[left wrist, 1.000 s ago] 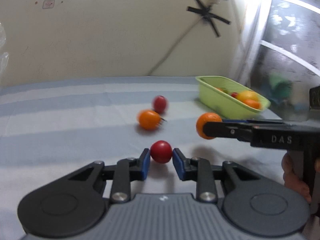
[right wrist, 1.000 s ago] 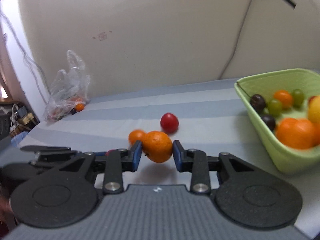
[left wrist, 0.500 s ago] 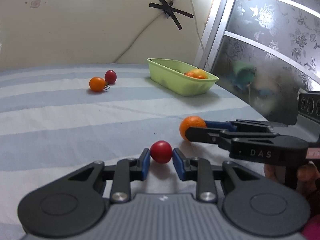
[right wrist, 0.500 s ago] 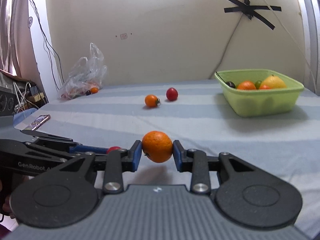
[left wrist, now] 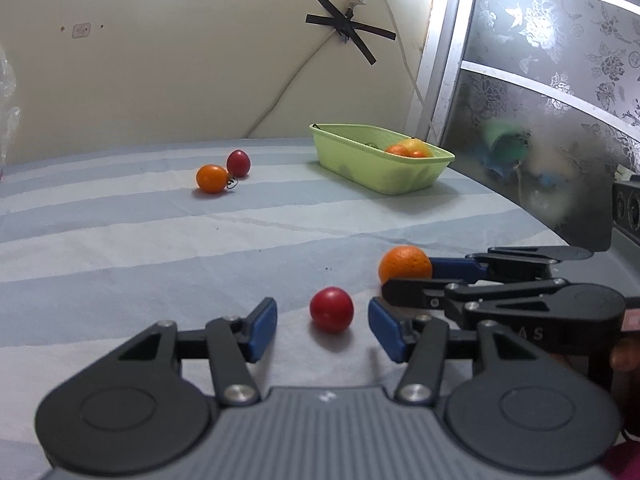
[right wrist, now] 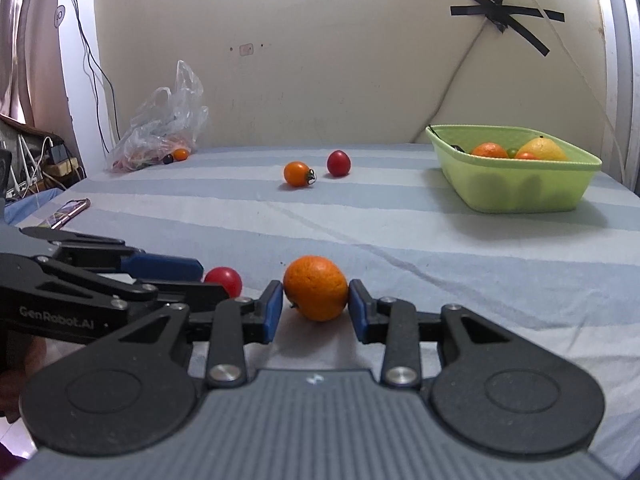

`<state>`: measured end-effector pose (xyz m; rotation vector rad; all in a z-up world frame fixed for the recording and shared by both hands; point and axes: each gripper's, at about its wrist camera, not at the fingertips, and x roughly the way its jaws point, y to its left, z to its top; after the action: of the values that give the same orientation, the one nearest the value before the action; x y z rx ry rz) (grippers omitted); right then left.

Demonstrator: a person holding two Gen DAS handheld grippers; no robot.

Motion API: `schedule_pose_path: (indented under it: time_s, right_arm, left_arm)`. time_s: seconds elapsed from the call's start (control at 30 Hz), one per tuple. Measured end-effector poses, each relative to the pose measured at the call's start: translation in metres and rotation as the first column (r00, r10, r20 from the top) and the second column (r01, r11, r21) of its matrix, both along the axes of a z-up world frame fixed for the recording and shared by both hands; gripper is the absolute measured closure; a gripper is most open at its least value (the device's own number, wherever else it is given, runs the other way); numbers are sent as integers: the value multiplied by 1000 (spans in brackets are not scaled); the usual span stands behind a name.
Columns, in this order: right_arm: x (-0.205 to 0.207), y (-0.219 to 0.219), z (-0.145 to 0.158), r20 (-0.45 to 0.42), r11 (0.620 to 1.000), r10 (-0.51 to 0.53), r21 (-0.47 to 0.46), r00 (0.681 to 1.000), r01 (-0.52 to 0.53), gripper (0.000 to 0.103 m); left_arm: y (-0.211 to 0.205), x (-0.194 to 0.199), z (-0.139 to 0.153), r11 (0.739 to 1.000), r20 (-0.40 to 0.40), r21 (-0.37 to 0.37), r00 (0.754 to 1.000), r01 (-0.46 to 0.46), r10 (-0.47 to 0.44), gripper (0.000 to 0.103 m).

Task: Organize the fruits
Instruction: 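Carry the red tomato and mandarin into the basket and open both tools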

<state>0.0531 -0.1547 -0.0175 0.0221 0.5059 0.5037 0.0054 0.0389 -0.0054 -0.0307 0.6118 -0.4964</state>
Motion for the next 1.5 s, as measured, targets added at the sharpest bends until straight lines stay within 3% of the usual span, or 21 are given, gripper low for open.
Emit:
schedule_pose_path:
  time_s: [0.33, 0.4, 0.47, 0.5, 0.57, 0.67, 0.8, 0.93, 1.07, 1.2, 1.4, 1.43, 1.5]
  right_arm:
    - [1, 1, -1, -9, 999, 29, -16, 1000, -29, 60]
    - [1, -1, -1, -12, 999, 29, -16, 999, -29, 61]
    - [0, -2, 0, -6, 999, 34, -26, 999, -35, 61]
    - [-1, -1, 0, -2, 998, 45, -40, 999, -45, 65]
    - [-4, 0, 1, 13, 996, 61, -61, 998, -60, 65]
    - [-2, -5, 1, 20, 997, 58, -51, 998, -57, 66]
    - [11, -19, 10, 29, 1000, 15, 1, 999, -15, 66]
    - [28, -34, 29, 124, 997, -71, 7, 990, 71, 66]
    - [55, -46, 43, 229, 984, -171, -1, 958, 176, 66]
    - [94, -54, 46, 260, 967, -240, -26, 935, 255, 65]
    - [130, -53, 34, 276, 948, -257, -112, 926, 297, 64]
    - [133, -53, 32, 274, 946, -260, -118, 926, 301, 64]
    - [132, -56, 28, 272, 947, -267, -102, 925, 304, 51]
  left_arm:
    - [-9, 6, 3, 999, -3, 27, 1000, 18, -18, 52]
    - [-13, 6, 2, 999, -7, 40, 999, 34, -34, 56]
    - [-16, 5, -1, 997, -11, 55, 999, 46, -45, 69]
    - [-17, 5, -1, 997, -4, 62, 999, 41, -41, 70]
    - [-16, 9, 1, 998, -15, 37, 999, 42, -41, 77]
    - [-15, 22, 7, 997, -45, -34, 997, 62, -64, 77]
    - [-23, 58, 27, 989, -43, -111, 994, 94, -100, 77]
    - [-43, 111, 55, 973, -21, -182, 989, 141, -147, 77]
    - [-76, 174, 74, 960, -13, -207, 981, 189, -196, 77]
    - [-110, 224, 71, 955, -63, -220, 974, 199, -217, 77]
    - [-129, 258, 54, 960, -119, -222, 973, 170, -200, 77]
    - [-131, 261, 52, 961, -131, -222, 972, 162, -194, 72]
    - [-131, 264, 47, 965, -147, -222, 973, 142, -177, 64]
